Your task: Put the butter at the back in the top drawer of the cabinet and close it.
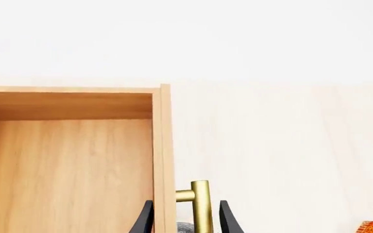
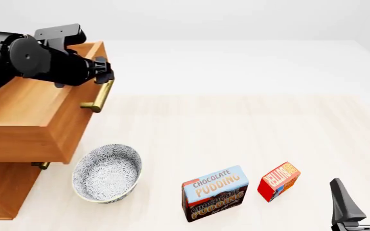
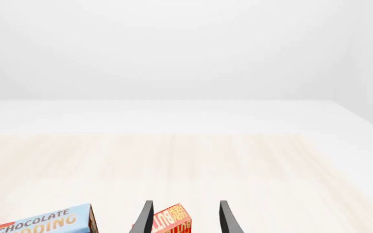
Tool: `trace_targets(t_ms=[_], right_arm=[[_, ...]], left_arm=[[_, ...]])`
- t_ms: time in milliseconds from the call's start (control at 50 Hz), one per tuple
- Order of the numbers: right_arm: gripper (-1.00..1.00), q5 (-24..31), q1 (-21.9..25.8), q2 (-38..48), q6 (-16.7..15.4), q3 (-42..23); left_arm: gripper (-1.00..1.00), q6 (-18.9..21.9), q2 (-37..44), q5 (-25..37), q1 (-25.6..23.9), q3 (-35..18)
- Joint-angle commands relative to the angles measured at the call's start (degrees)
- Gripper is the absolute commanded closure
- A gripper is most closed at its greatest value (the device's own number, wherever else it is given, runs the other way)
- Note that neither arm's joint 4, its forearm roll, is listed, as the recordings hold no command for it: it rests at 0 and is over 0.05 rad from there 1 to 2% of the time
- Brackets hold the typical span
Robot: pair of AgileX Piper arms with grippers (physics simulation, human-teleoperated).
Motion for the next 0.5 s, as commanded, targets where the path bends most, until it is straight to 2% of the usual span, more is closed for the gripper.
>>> trace_targets(t_ms=[20,500], right_arm=[[-1.00,0.00,0.00,0.00,0.00,0.00],[-1.00,0.00,0.00,0.00,0.00,0.00]], left_arm=[[-1.00,0.34,1.26,-0.24,-1.46,-0.20],[-1.00,0.52,1.43,-0.08,-3.03,-0.65]])
